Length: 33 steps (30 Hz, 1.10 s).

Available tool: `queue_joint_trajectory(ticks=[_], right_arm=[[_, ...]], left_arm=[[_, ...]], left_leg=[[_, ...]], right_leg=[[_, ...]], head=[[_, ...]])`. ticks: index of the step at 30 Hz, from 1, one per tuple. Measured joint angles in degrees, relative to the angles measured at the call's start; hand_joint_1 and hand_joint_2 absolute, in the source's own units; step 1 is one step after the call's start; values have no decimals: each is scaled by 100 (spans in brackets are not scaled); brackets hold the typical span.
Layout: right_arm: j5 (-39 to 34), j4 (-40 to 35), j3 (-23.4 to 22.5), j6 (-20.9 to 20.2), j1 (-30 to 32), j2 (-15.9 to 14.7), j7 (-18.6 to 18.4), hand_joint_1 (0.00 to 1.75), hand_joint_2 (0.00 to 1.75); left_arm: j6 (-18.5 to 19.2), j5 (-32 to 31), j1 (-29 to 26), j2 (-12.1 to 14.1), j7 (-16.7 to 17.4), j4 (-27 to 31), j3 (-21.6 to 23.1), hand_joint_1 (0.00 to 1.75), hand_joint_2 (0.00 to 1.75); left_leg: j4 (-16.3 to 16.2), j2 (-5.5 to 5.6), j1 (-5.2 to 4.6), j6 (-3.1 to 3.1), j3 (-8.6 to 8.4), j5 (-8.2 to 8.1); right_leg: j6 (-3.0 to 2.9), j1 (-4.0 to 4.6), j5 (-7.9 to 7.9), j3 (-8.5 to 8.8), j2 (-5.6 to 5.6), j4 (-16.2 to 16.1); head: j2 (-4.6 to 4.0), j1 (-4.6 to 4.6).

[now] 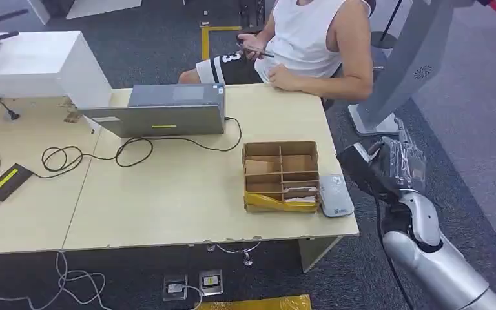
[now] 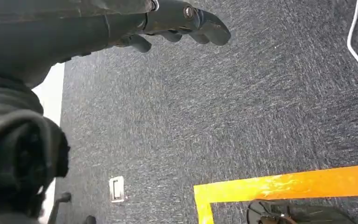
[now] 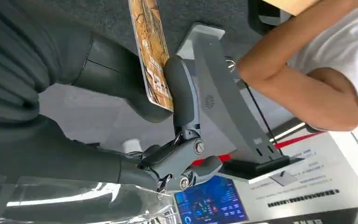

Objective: Pass the card to the sensor for recognition and then transmit it.

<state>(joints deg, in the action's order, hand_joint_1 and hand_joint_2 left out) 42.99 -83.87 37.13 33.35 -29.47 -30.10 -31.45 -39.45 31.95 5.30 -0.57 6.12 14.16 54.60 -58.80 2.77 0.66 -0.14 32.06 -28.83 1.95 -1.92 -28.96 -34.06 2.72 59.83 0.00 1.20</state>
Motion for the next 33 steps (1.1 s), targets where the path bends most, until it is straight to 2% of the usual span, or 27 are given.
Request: queue_joint_trajectory(ticks=[7,17,24,29,33], right_arm=[[4,0,-227,-17,144,-26,24,175,175],[76,0,-406,-317,388,-31,63,175,175],[214,26,-391,-737,553,-7,166,175,175],[236,103,-304,-912,557,66,284,175,175],[199,317,-188,-881,553,247,424,175,175]], left_arm=[[-2,2,0,-2,-4,0,0,0,0],[-4,-33,15,-2,-79,0,11,0,0],[48,-146,105,7,-2,0,109,0,0],[85,-168,138,9,35,0,188,0,0],[116,-168,162,9,74,2,243,0,0]], left_leg=[[0,0,0,0,0,0],[0,0,0,0,0,0],[1,1,0,0,2,0],[2,1,0,0,5,0],[2,4,1,0,5,0]], right_leg=[[0,0,0,0,-1,0],[0,0,0,0,-1,0],[0,0,0,1,-2,0],[0,0,0,1,-2,1],[0,0,0,0,-2,1]], head=[[0,-2],[0,0],[0,0],[0,0],[0,-2]])
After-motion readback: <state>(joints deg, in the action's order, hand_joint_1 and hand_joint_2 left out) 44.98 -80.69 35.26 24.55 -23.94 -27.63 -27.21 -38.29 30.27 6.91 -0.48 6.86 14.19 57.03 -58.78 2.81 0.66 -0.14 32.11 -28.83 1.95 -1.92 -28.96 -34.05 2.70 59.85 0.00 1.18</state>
